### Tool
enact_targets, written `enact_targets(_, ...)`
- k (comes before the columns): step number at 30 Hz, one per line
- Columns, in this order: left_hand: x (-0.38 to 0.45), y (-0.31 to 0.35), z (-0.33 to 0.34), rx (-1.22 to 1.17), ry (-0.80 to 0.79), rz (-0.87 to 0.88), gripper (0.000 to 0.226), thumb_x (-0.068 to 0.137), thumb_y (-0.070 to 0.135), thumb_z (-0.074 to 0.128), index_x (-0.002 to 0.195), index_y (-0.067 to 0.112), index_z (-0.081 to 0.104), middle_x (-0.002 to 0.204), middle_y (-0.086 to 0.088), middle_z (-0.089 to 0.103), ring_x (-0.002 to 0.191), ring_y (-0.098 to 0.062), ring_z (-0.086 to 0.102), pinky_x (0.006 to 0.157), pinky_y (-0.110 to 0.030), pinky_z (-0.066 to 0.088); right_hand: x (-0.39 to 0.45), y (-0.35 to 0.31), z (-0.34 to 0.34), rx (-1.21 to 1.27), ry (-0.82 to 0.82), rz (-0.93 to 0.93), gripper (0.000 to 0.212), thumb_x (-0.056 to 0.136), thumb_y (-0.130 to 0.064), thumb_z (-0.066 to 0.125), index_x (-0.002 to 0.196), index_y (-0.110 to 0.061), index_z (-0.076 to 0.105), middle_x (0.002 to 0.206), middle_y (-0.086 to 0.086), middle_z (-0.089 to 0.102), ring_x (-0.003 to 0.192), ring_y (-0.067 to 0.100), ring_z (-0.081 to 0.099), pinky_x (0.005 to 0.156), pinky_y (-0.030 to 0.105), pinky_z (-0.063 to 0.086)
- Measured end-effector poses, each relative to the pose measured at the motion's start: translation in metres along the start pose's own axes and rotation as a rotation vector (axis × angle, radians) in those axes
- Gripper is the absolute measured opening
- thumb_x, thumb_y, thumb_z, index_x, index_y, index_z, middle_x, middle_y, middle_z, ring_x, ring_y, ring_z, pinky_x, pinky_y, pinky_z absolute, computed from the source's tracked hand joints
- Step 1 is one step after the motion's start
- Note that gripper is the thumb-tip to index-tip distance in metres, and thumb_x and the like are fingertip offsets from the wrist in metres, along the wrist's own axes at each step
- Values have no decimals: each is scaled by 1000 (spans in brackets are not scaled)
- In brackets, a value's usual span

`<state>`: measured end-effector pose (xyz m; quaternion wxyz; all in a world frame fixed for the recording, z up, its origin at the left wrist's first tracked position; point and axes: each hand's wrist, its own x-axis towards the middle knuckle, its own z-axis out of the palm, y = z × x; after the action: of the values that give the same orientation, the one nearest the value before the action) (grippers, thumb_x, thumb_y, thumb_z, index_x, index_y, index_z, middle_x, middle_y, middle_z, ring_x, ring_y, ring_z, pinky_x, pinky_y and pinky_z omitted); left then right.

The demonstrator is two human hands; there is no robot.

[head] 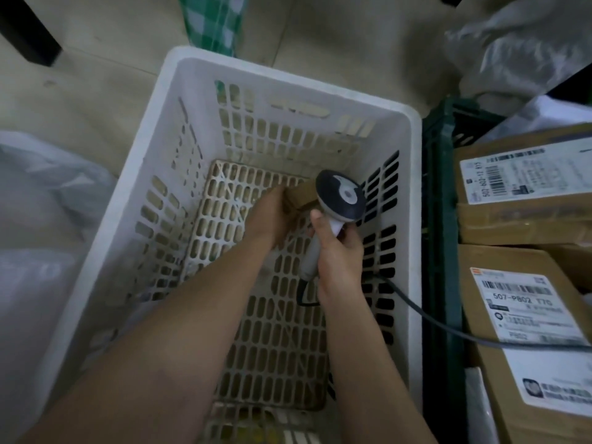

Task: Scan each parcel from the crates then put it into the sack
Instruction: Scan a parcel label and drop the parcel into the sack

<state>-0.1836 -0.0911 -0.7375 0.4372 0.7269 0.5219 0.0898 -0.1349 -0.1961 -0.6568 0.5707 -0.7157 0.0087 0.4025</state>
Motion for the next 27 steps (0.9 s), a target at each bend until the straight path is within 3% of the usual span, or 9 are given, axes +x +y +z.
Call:
enact_targets(4,-19,-10,-25,-89,73,-84,35,84,26,67,116,12,60,112,-11,66,98,-27,62,85,-38,51,-13,1,6,-39,2,-77,35,83,-24,75,108,-25,51,108,-5,61,91,1,61,78,17,48)
enact_targets(6,-34,-14,-38,-151,103,-125,34,83,22,69,115,12,59,110,-10,66,98,-27,62,88,-42,51,-25,3,9,-52,-18,-168,30,84,-20,73,106,-21,53,96,-13,60,75,-11,60,65,8,47)
enact_targets(8,-52,-16,-51,-202,135,-137,27,84,20,68,109,15,59,102,-5,66,94,-24,62,85,-38,51,-41,4,9,-112,-52,-272,21,87,-20,70,106,-21,60,89,-15,63,70,-12,59,61,8,46)
enact_targets(10,-72,-14,-62,-212,166,-136,23,86,19,66,108,17,58,96,0,62,88,-19,58,76,-29,45,-61,5,4,-160,-114,-357,14,92,-19,64,105,-20,64,80,-18,60,68,-12,57,62,8,43)
enact_targets(12,-93,-9,-72,-212,194,-144,21,88,19,64,107,21,56,93,3,59,84,-19,56,73,-28,42,-81,6,-2,-205,-152,-405,21,95,-21,59,113,-11,62,76,-17,54,65,-12,52,62,5,40)
enact_targets(17,-161,16,-109,-207,226,-98,17,85,22,63,102,20,60,94,2,66,88,-23,63,77,-34,51,-149,-8,-17,-203,-181,-426,31,99,-29,50,130,-27,48,108,-24,56,92,-13,53,71,-3,40)
enact_targets(20,-213,37,-135,-237,231,-18,20,86,25,66,104,21,57,92,2,65,79,-17,62,66,-28,47,-200,-23,-29,-157,-160,-445,41,100,-32,47,140,-28,38,106,-33,45,100,-6,47,84,10,40)
enact_targets(22,-248,45,-151,-282,255,32,27,83,25,72,104,23,55,95,0,66,80,-17,62,72,-33,54,-233,-31,-37,-124,-149,-443,48,101,-33,46,146,-26,32,115,-24,44,109,0,42,94,21,37)
enact_targets(27,-338,63,-185,-363,305,99,30,82,19,74,100,23,50,86,9,59,79,-13,59,70,-26,51,-314,-42,-60,-143,-159,-512,51,101,-32,46,149,-25,29,119,-17,38,113,1,35,98,23,31)
